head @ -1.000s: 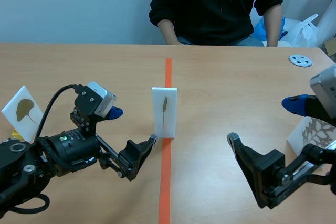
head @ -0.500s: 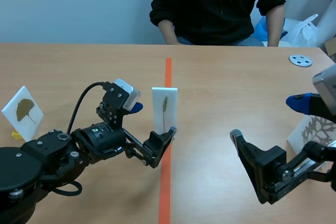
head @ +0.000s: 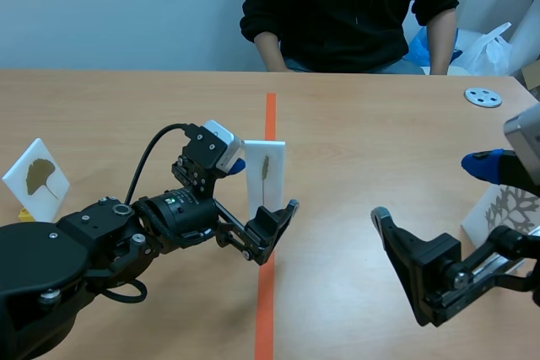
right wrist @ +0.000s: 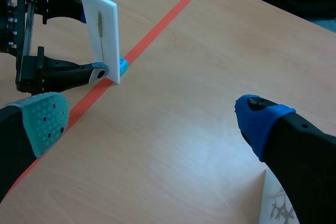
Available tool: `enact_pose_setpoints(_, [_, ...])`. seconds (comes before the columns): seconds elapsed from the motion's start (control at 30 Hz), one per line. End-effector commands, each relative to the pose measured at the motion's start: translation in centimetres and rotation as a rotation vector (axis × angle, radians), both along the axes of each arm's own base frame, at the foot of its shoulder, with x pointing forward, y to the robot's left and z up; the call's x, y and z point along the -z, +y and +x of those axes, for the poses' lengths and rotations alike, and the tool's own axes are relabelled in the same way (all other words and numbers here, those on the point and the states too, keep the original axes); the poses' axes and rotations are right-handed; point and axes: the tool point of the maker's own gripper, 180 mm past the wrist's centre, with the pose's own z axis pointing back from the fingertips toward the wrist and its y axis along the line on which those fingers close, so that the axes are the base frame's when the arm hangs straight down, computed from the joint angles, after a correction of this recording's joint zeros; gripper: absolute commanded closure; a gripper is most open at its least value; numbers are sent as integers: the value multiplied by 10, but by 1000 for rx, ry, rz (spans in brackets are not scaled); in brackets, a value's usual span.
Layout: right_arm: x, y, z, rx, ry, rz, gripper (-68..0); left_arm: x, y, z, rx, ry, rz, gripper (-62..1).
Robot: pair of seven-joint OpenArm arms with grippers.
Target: Sort the leaf by its shape. The table is split by an orange tape line. A compound leaf with several leaflets goes to the left side, a simple leaf with one blade goes to the right side. Return to the home posture when a red brick is placed on the table.
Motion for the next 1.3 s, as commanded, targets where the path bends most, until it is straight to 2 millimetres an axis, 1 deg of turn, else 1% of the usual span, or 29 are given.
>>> enact_pose_setpoints(0.0, [-10,0,5,-9,-41,-4,-679,-13,-3,7,-3,-34,-30,-623])
enact_pose_setpoints(0.07, [-10,0,5,-9,-41,-3,-679,-15,-4,8,-6,-37,-32,-621])
enact_pose_setpoints(0.13, [-10,0,5,-9,-41,-4,-679,-15,-3,10,-20,-44,-28,-532])
enact_pose_setpoints(0.17, [-10,0,5,-9,-41,-4,-679,-15,-2,11,-24,-46,-27,-499])
enact_pose_setpoints(0.33, [-10,0,5,-9,-41,-3,-679,-15,3,15,-56,-60,-13,-372])
enact_pose_setpoints(0.63, [-10,0,5,-9,-41,-3,-679,-15,3,16,-63,-62,-11,-225])
enact_pose_setpoints(1.1, [-10,0,5,-6,-41,1,-679,-18,3,16,-62,-73,-21,-51])
enact_pose_setpoints(1.27, [-11,0,5,-6,-41,1,-679,-18,3,16,-62,-74,-22,-46])
